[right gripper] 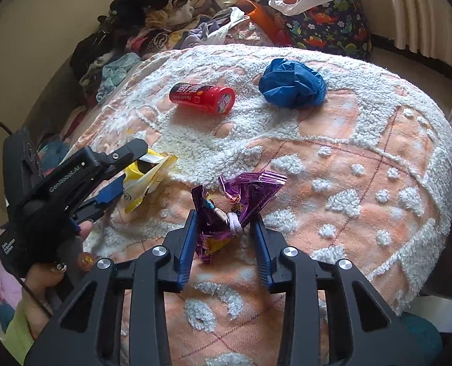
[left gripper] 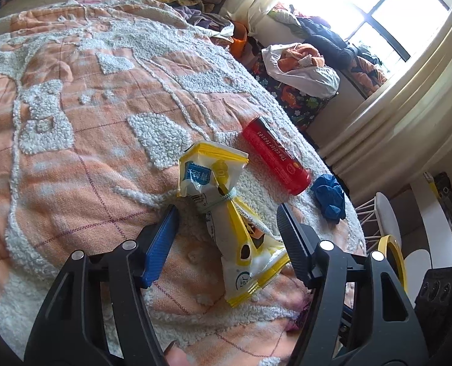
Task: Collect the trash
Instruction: 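Grasp the yellow-white wrapper with the left tool while the right tool grasps the purple wrapper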
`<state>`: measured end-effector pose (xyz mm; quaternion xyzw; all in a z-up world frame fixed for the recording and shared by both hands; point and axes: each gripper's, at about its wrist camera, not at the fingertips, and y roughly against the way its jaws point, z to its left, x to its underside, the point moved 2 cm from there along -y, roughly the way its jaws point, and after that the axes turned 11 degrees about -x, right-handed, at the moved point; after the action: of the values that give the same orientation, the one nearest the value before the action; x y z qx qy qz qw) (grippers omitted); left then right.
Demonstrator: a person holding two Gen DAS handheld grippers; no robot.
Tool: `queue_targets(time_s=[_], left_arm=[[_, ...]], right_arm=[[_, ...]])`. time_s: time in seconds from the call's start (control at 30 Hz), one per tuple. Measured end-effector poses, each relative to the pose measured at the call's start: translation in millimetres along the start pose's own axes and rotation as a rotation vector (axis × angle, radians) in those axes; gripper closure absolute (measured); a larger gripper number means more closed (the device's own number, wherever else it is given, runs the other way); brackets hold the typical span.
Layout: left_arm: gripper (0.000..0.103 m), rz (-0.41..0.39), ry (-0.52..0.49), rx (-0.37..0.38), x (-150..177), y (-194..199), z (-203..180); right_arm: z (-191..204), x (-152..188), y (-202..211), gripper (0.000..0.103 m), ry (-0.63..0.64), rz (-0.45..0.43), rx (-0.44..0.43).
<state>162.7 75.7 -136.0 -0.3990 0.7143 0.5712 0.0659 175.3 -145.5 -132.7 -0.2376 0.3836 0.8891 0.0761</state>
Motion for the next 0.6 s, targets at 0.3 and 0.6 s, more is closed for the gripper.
queue_targets(time_s=[0.3,0.6], left_arm=[[0.066,0.033,-0.037,-0.003,6.2,-6.2,-12.5],[0.085,0.014,-0.075,0.037,11.3,5.6,-27.9]], right_arm=[[-5.5,2.6,39.3,0.074,-0.007,-0.080,-0.007],[-14.3,-0.6,79.7,0.074,0.025,-0.162,0.033]])
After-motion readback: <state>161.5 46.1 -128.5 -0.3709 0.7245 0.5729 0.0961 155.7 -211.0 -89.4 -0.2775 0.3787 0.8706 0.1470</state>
